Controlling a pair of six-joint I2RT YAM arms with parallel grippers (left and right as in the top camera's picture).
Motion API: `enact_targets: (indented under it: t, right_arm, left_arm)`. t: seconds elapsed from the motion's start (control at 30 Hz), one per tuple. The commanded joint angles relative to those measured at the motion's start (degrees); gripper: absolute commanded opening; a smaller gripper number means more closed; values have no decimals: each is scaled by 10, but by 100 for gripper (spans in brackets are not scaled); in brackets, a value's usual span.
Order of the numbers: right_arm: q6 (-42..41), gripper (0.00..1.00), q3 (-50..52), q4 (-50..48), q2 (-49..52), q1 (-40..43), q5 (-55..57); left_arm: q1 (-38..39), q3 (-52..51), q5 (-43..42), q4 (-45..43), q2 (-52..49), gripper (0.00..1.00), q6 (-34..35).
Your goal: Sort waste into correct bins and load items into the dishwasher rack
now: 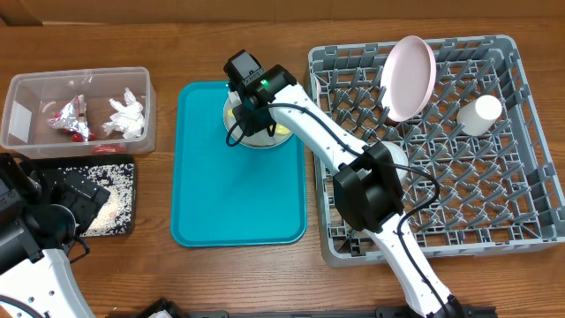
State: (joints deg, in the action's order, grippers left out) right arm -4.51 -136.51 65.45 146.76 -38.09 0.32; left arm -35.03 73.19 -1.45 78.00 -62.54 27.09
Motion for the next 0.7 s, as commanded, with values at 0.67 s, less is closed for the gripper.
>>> enact_targets:
  t: [0.67]
  right_arm:
    - [-11, 29, -2, -2, 31, -1, -6]
  left_arm:
    - [-4, -2, 6, 0, -1, 100, 8]
